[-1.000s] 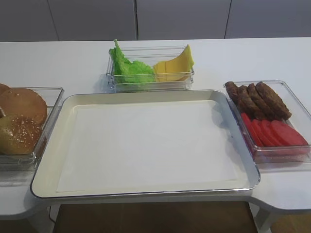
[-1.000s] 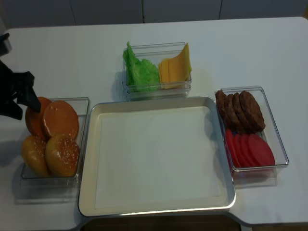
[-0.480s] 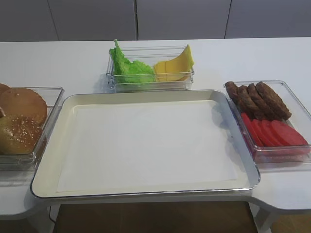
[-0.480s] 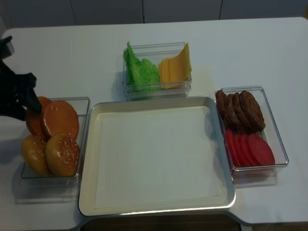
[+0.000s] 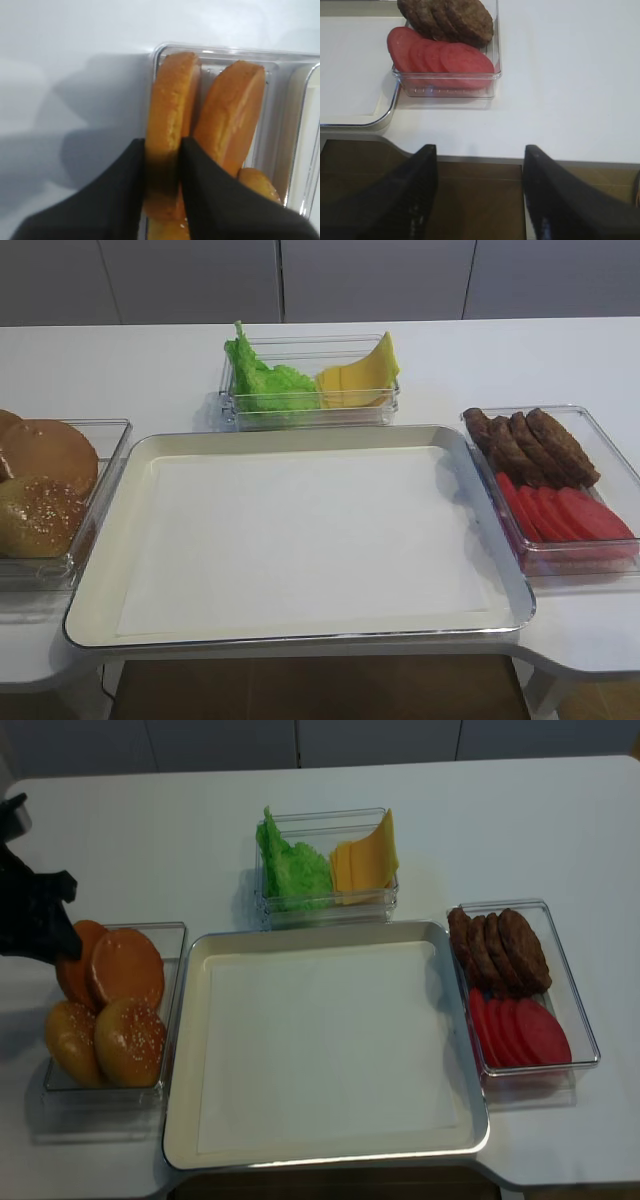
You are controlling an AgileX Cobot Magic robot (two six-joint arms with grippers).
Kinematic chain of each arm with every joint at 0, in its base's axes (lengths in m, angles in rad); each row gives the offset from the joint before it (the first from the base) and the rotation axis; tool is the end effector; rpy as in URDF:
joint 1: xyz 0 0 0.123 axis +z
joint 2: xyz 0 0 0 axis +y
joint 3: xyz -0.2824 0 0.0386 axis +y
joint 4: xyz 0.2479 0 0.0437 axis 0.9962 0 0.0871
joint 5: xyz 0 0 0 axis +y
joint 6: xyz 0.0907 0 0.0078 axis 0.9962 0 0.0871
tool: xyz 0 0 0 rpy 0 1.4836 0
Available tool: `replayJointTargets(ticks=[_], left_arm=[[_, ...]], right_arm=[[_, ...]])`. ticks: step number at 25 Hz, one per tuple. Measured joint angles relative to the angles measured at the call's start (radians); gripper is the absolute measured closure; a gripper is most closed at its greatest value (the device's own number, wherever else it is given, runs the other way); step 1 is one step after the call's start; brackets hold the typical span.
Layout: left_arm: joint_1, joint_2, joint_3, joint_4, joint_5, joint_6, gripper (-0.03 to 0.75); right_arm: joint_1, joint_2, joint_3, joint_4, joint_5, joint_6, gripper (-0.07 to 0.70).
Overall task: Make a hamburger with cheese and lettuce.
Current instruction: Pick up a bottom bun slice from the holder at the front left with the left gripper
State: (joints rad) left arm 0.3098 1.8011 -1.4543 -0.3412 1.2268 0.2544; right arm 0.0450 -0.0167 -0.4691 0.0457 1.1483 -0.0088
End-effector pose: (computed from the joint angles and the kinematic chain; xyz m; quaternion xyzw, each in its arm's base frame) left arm 0.3505 0.0821 0.2600 -0.0777 0.9828 -0.1441 0.0851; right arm -0.0081 0.0034 0.2617 -0.0253 0.8781 0.0314 0.4768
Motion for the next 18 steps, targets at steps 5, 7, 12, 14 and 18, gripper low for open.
replayJointTargets(ticks=[5, 7, 12, 14, 18], left_arm=[[0.0, 0.0, 0.0, -0.022, 0.0, 0.016, 0.601], [0.0, 0.0, 0.0, -0.022, 0.0, 0.022, 0.601], [0.0, -0.004, 0.0, -0.022, 0.0, 0.023, 0.604], [0.0, -0.007, 0.0, -0.017, 0.0, 0.023, 0.604], [0.0, -0.03, 0.0, -0.002, 0.0, 0.023, 0.604]], right_arm=[[0.0, 0.0, 0.0, 0.0, 0.0, 0.0, 0.201], [0.0, 0.0, 0.0, 0.0, 0.0, 0.0, 0.201], [0.0, 0.0, 0.0, 0.0, 0.0, 0.0, 0.201], [0.0, 0.0, 0.0, 0.0, 0.0, 0.0, 0.201], [0.0, 0.0, 0.0, 0.0, 0.0, 0.0, 0.201]])
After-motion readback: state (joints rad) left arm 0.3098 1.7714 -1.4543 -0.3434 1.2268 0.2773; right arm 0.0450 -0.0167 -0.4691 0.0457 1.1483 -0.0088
